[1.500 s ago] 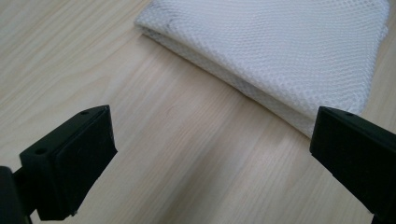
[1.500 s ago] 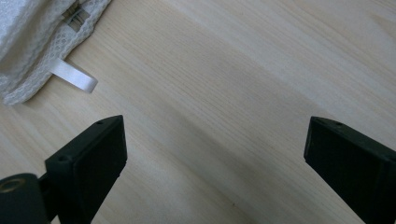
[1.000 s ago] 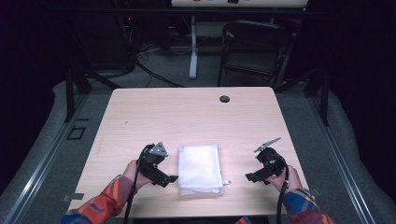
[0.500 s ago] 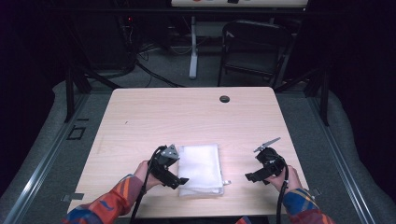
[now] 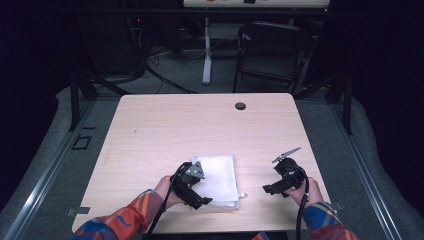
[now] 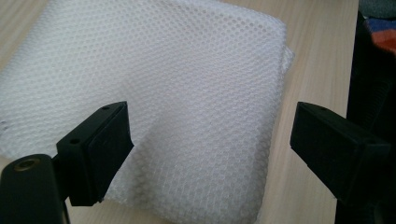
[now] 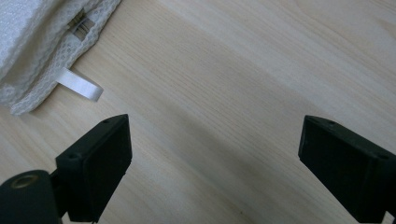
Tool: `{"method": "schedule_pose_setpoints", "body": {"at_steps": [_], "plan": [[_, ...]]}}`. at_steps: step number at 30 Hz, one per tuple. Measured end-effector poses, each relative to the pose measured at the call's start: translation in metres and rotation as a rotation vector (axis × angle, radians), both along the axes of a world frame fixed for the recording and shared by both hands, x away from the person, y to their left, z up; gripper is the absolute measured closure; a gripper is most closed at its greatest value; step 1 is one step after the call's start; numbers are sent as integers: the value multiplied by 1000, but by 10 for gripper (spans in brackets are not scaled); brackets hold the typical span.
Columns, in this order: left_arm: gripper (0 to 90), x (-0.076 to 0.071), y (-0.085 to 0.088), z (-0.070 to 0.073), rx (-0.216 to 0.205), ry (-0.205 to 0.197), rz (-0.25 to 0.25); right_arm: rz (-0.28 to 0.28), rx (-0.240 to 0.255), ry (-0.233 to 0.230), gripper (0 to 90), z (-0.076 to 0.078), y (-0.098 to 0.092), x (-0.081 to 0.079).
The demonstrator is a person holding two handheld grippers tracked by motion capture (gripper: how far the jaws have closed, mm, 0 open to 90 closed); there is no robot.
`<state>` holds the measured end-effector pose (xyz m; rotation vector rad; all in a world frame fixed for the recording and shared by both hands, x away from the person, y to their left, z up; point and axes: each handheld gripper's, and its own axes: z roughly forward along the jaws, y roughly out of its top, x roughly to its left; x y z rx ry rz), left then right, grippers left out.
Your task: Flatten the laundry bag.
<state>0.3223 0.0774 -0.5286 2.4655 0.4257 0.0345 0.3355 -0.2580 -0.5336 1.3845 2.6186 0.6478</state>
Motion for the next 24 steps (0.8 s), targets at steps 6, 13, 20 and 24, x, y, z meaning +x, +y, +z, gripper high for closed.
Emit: {"method": "schedule_pose_setpoints", "body": {"at_steps": [6, 13, 20, 24], "plan": [[200, -2, -8, -10, 45, 0, -4, 3, 17, 5, 91, 0, 1, -1], [263, -5, -15, -16, 96, -27, -11, 13, 18, 3, 98, 1, 2, -1], [297, -6, -19, -22, 129, -47, -13, 17, -7, 2, 100, 1, 3, -1], [387, -5, -18, -23, 128, -64, 6, 18, -6, 13, 103, 1, 3, -1]]}}
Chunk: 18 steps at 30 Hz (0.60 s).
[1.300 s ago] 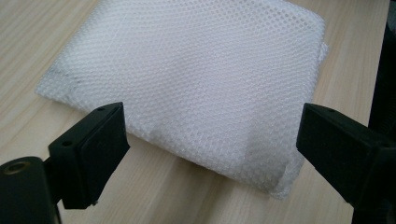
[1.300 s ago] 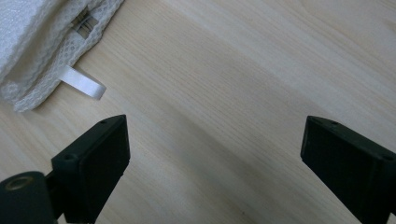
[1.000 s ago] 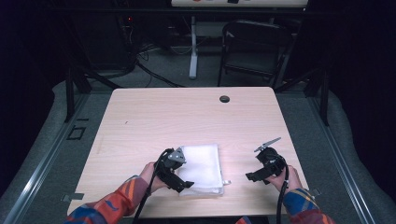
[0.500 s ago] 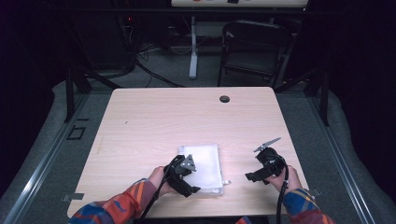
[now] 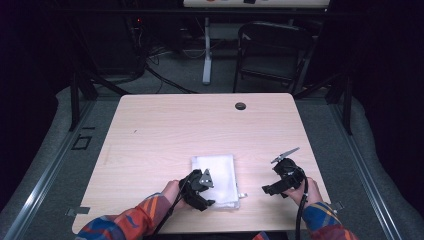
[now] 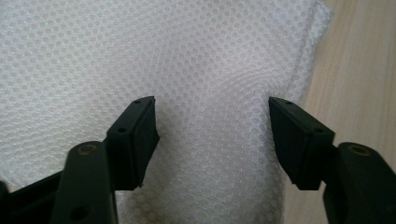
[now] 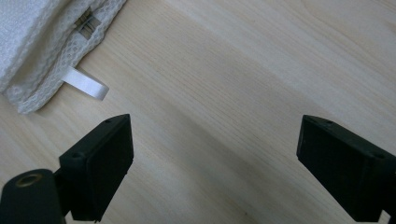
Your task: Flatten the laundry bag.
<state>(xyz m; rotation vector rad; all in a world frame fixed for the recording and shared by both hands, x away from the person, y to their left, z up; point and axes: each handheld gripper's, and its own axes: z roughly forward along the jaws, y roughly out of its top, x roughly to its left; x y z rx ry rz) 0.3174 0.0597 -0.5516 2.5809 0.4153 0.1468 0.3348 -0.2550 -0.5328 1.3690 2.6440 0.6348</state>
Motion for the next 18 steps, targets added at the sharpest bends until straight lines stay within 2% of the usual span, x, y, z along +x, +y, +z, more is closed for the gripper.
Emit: {"method": "schedule_pose_setpoints", "body": {"at_steps": [1, 3, 5, 8, 11, 14, 15, 16, 18], "plan": [[422, 1, 1, 0, -10, 6, 10, -10, 20, -9, 107, -1, 1, -1], [465, 3, 2, 0, -15, 5, 18, 6, -18, -4, 123, 0, 0, 0], [524, 2, 1, 0, -14, 5, 19, 0, -17, -12, 123, 0, 1, 0], [524, 2, 0, 1, -5, -7, 7, 3, -9, -7, 124, 0, 1, 0], [515, 3, 2, 5, -16, -3, -5, 9, -13, 0, 123, 0, 0, 1], [495, 1, 4, 12, -72, 28, -23, 6, -15, -7, 124, 0, 0, 0], [488, -1, 3, 13, -79, 28, -30, 7, -15, -5, 124, 0, 0, 0], [475, -3, 3, 14, -81, 30, -45, -18, 27, -24, 124, -3, 1, -1], [475, -6, 1, 13, -71, 34, -66, -18, 23, -30, 124, -3, 1, -1]]}}
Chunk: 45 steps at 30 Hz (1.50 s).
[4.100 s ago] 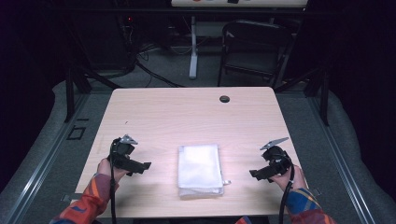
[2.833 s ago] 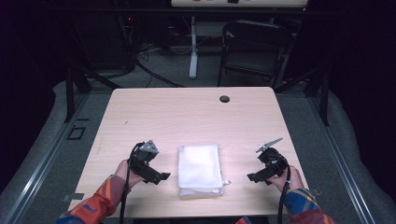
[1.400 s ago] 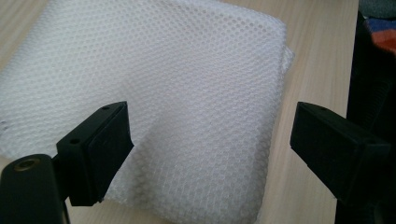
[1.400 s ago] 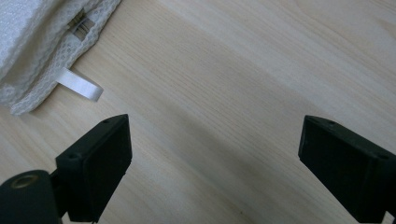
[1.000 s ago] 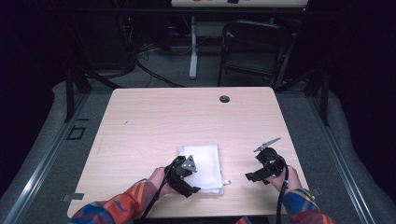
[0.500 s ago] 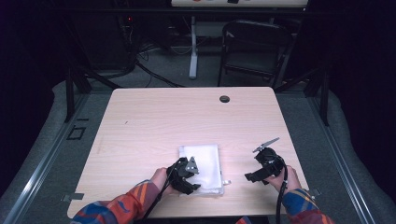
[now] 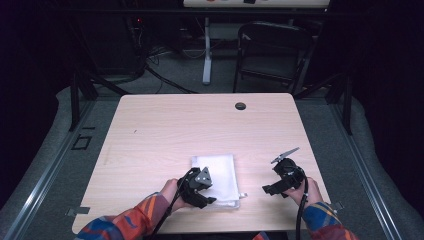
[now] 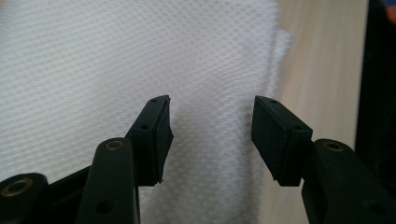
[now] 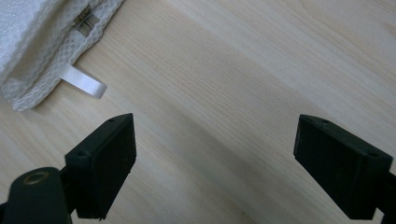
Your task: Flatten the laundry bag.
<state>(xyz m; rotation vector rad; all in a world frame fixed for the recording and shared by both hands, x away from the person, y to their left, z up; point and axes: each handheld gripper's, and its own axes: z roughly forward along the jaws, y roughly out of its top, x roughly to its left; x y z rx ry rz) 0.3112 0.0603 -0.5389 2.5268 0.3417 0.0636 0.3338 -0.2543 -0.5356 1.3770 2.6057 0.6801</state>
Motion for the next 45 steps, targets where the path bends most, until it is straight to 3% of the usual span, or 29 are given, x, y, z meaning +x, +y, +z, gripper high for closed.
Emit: {"method": "schedule_pose_setpoints", "body": {"at_steps": [2, 5, 7, 13, 15, 23, 32, 39, 40, 45], "plan": [[480, -1, -2, -4, 24, 3, -15, 23, -36, 18, 124, 3, -1, 1], [514, -1, -3, -10, 56, 10, -22, 34, -32, 25, 124, 3, 0, 1], [549, 1, -3, -14, 65, 22, -19, 39, -26, 21, 125, 3, 0, 1], [669, 2, -3, -15, 84, -2, -20, 36, -5, 26, 126, 2, 3, 0], [710, 3, -2, -15, 84, -3, -14, 40, -31, 27, 126, 3, 4, 1], [827, 7, 2, -12, 48, 22, 10, 49, -8, 31, 133, 3, 7, 0], [840, 8, 6, 0, -1, 21, 26, 99, -17, 15, 154, 6, 22, -4], [837, 11, 10, 6, -35, 35, 48, 144, 0, 19, 290, 6, 40, -8], [836, 11, 10, 7, -37, 35, 49, 162, -14, 23, 307, 6, 42, -8], [831, 13, 12, 8, -48, 44, 63, 224, 17, 19, 451, 6, 58, -12]]}}
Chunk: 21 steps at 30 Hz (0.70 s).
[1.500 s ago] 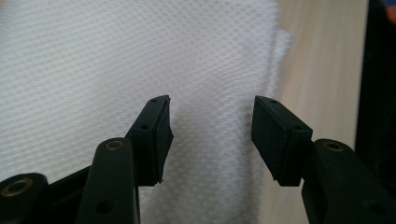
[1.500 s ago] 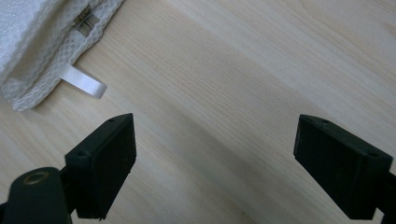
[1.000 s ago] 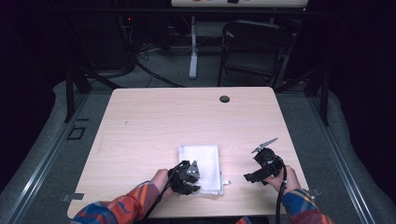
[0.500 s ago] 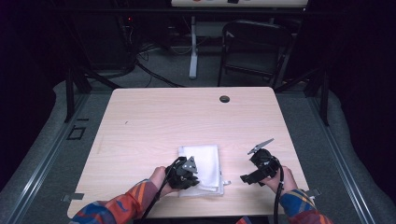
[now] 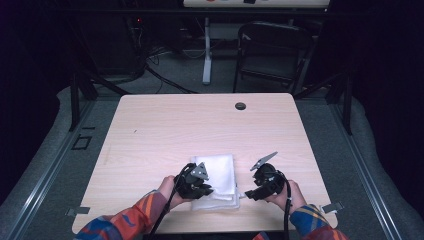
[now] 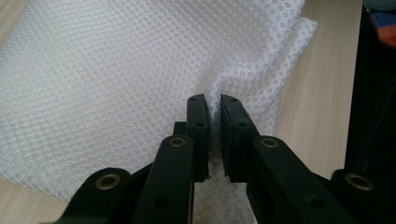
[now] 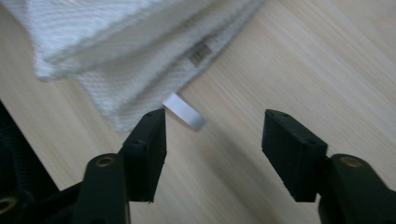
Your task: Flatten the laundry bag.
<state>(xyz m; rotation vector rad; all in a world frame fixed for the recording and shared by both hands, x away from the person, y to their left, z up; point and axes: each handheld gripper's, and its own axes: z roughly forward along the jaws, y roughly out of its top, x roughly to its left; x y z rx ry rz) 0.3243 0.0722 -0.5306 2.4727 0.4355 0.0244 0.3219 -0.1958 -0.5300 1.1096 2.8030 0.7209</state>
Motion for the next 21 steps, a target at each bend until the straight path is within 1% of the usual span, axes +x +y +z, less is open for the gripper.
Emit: {"method": "schedule_pose_setpoints", "body": {"at_steps": [2, 5, 8, 11, 14, 15, 17, 18, 19, 20, 21], "plan": [[830, 1, 0, 0, -1, 1, 4, 20, 16, 0, 524, 0, 8, -2], [827, 2, 1, -1, 2, 7, 10, 54, 32, 4, 608, -2, 21, -4], [826, 2, 0, -2, -1, 12, 11, 87, 40, 7, 695, -5, 33, -6], [823, 2, -1, -4, 5, 14, 10, 104, 41, 6, 785, -8, 42, -6], [805, 2, -2, -6, 16, 23, 3, 106, 47, 6, 834, -11, 48, -6], [787, 2, -3, -7, 20, 33, -1, 107, 50, 3, 848, -12, 50, -5], [709, 1, -5, -8, 31, 45, -15, 106, 55, -2, 861, -13, 54, -5], [674, 0, -6, -9, 33, 49, -23, 103, 57, -6, 869, -13, 55, -5], [621, -1, -7, -8, 41, 47, -32, 105, 54, -6, 872, -13, 56, -5], [575, -3, -9, -8, 34, 46, -31, 102, 54, -10, 877, -13, 57, -5], [542, -4, -10, -8, 35, 49, -41, 103, 57, -11, 882, -13, 57, -4]]}}
